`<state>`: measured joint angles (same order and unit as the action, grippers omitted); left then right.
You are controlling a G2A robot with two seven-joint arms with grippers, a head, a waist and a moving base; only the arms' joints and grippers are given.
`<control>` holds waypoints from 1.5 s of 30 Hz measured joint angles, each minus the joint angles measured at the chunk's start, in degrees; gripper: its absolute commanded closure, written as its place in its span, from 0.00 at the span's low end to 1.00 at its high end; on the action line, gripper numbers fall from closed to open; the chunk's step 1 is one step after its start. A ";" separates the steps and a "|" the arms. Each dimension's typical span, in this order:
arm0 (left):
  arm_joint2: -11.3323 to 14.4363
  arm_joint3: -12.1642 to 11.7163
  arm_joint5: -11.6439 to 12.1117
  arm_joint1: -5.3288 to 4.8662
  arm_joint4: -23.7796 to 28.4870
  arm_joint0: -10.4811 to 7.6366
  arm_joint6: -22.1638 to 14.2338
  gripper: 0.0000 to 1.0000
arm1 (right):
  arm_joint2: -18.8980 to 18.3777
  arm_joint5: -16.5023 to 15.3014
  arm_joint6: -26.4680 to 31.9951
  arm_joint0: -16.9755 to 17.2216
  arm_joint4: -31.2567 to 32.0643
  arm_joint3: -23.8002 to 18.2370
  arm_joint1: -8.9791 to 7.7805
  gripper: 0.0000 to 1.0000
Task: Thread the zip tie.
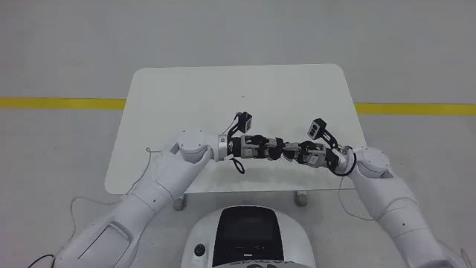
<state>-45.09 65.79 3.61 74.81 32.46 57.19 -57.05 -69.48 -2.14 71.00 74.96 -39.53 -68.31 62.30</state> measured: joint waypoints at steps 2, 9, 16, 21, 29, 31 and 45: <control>0.19 0.02 -0.14 0.00 -0.11 -0.08 0.07 0.83 | -0.19 -0.37 -0.03 0.22 0.02 -0.25 -0.06 1.00; 0.84 -0.05 -0.39 0.01 -0.23 -0.29 0.42 0.87 | -0.52 -0.95 -0.21 0.61 0.20 -0.72 -0.20 1.00; 1.38 -0.36 -0.52 0.06 -0.05 -0.49 0.70 0.89 | -0.47 -0.91 -0.12 0.64 0.14 -0.58 -0.25 1.00; 1.76 -0.93 -0.52 0.11 0.21 -0.72 0.65 0.91 | -0.50 -0.97 -0.16 0.66 0.03 -0.34 -0.28 1.00; 2.18 -1.53 -0.35 0.19 0.69 -1.10 0.58 0.93 | -0.45 -1.01 -0.13 0.65 0.02 -0.25 -0.32 1.00; 2.27 -1.68 -0.31 0.20 0.78 -1.18 0.57 0.94 | -0.43 -1.07 0.01 0.63 0.02 -0.20 -0.33 1.00; 2.99 -2.54 -0.19 0.34 1.35 -1.84 0.51 0.94 | -0.08 -1.51 1.05 0.35 -0.12 0.15 -0.35 1.00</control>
<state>-42.10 63.25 3.43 75.15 33.81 55.35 -56.55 -69.55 -3.65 72.05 75.30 -39.65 -68.16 61.95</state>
